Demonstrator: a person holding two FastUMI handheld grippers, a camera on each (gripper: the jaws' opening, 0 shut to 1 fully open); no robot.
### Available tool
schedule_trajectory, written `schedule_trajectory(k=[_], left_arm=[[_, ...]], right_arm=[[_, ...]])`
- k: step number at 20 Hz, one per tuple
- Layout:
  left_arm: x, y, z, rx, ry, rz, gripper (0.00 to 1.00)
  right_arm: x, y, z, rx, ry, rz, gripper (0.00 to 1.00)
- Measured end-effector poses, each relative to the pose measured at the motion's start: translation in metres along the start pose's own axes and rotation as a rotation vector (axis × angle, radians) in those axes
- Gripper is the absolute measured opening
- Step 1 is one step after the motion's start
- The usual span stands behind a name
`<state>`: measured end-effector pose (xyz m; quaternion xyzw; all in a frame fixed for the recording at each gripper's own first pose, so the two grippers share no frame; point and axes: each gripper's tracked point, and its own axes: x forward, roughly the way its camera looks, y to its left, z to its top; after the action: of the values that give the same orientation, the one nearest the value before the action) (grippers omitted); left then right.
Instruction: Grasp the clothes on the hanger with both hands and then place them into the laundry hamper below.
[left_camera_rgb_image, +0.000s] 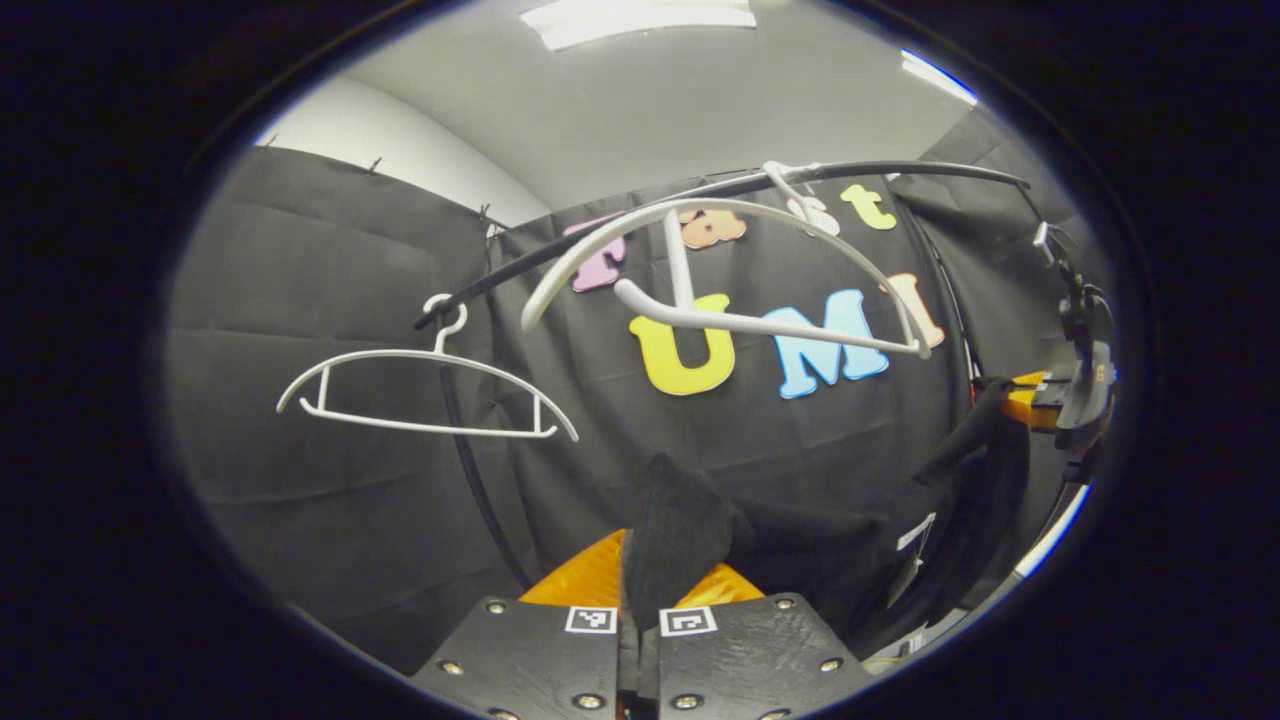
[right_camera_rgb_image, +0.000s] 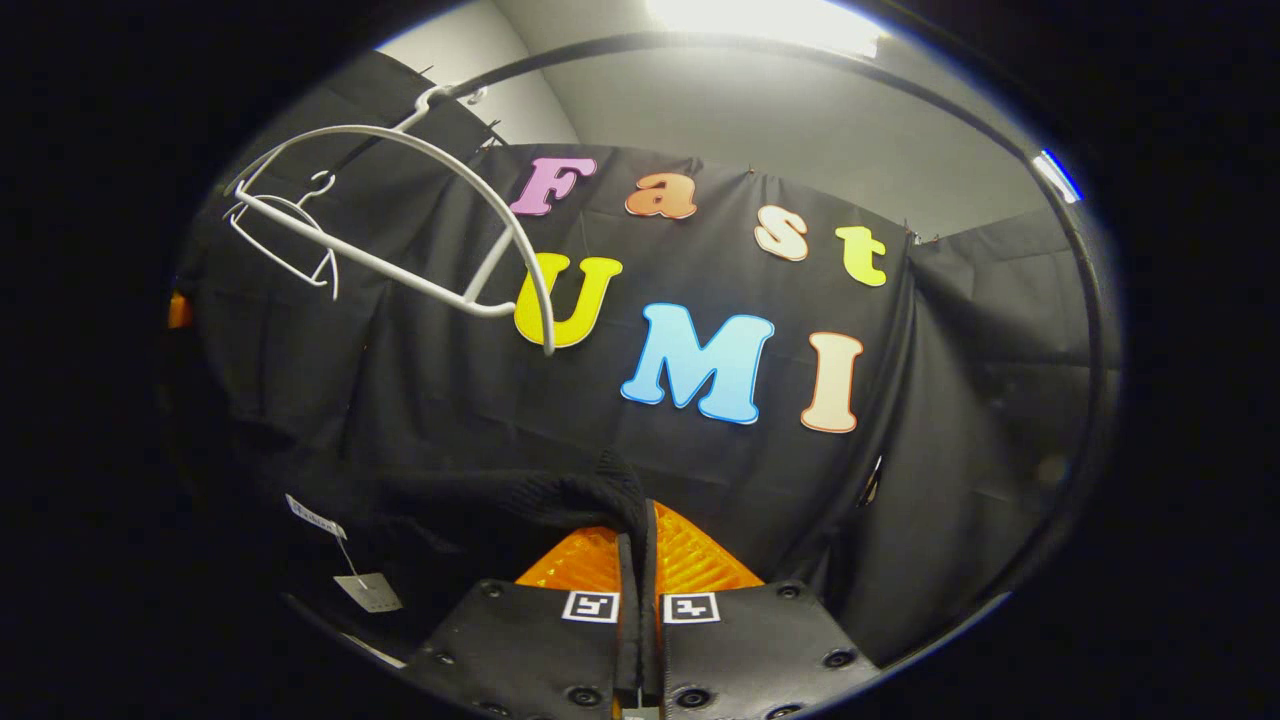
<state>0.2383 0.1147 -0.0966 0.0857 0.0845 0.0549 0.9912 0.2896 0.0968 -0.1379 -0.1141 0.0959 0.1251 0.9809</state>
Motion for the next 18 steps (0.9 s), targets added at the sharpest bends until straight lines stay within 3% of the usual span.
schedule_trajectory(k=[11,18], left_arm=[[0.001,-0.053,0.002,-0.059,-0.024,-0.147,0.0],[0.017,-0.098,-0.009,-0.077,-0.017,-0.248,0.0]], right_arm=[[-0.07,0.05,0.016,0.035,-0.021,0.075,0.02],[-0.095,0.102,-0.004,0.064,0.027,0.155,0.02]])
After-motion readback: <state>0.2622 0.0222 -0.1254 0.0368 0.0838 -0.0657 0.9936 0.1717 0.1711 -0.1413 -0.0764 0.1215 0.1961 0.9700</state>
